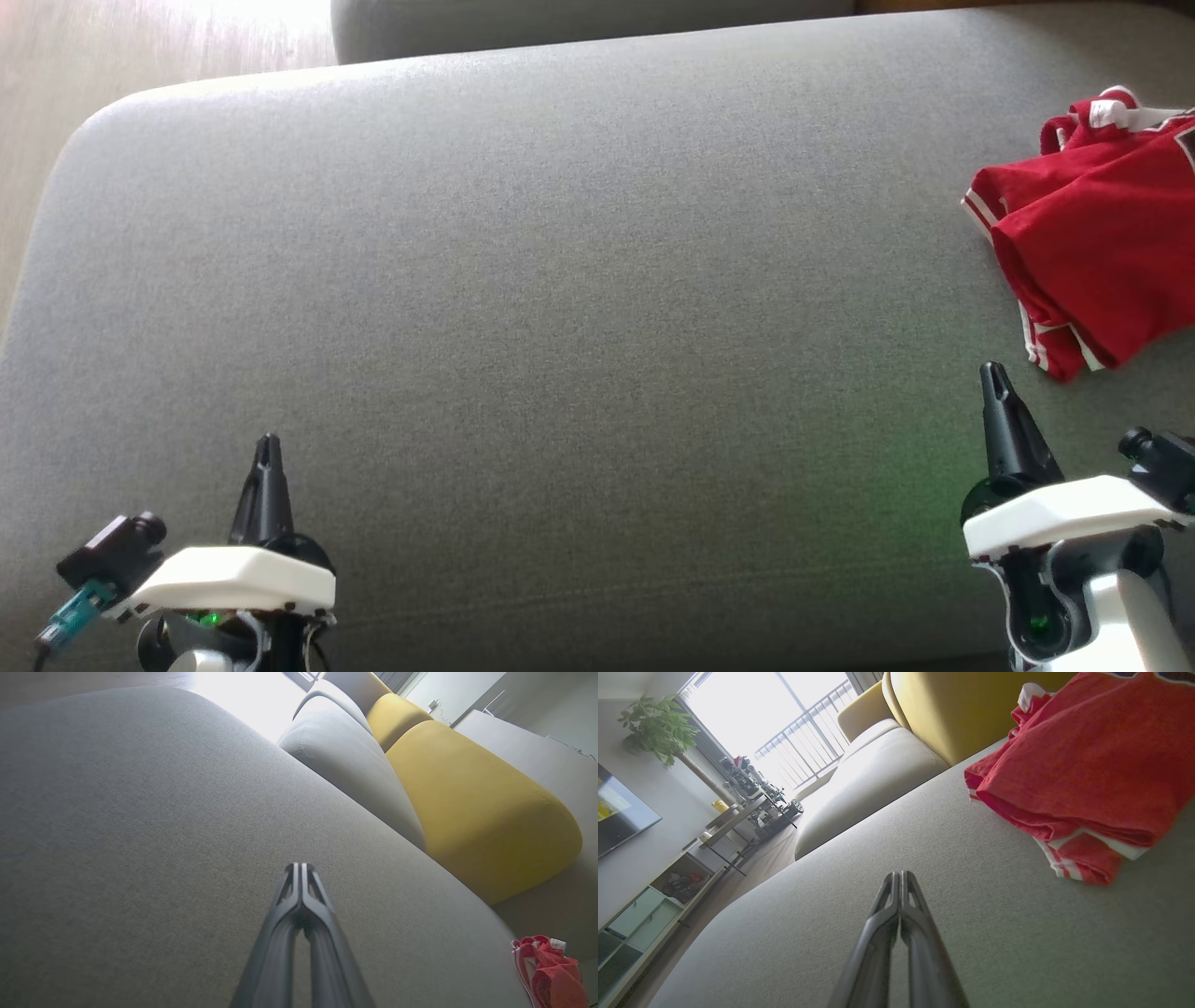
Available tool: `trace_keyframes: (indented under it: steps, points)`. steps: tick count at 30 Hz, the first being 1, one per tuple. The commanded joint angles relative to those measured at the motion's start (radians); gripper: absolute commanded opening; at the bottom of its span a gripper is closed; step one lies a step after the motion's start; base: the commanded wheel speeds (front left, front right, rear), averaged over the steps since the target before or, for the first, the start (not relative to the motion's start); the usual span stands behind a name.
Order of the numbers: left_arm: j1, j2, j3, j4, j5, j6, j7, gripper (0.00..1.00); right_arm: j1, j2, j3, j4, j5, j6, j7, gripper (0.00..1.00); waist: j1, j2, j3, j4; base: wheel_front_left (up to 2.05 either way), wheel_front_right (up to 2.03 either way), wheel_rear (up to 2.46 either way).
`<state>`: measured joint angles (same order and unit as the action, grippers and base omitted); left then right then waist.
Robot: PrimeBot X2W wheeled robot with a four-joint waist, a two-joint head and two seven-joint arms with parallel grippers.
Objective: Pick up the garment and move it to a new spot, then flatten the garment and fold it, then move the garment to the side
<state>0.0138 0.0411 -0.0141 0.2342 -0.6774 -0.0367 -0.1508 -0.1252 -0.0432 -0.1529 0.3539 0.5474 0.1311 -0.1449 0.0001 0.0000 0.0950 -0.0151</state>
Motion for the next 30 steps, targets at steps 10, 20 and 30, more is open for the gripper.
trace_keyframes:
  steps: [10, 20, 30]
  points:
    - [-0.055, 0.010, 0.035, -0.021, -0.120, -0.016, 0.033, 0.00, -0.012, -0.007, 0.013, -0.047, 0.138, 0.000, 0.033, 0.00, 0.0000, 0.0000, -0.011, 0.002, 0.00, 0.00, 0.00]
    - [-0.064, 0.011, 0.046, -0.017, -0.227, -0.026, 0.062, 0.00, -0.009, -0.007, 0.016, -0.055, 0.258, 0.000, 0.062, 0.00, 0.0000, 0.0000, -0.021, 0.004, 0.00, 0.00, 0.00]
    - [-0.072, 0.012, 0.057, -0.013, -0.333, -0.036, 0.092, 0.00, -0.005, -0.007, 0.020, -0.063, 0.378, 0.000, 0.092, 0.00, 0.0000, 0.0000, -0.032, 0.005, 0.00, 0.00, 0.00]
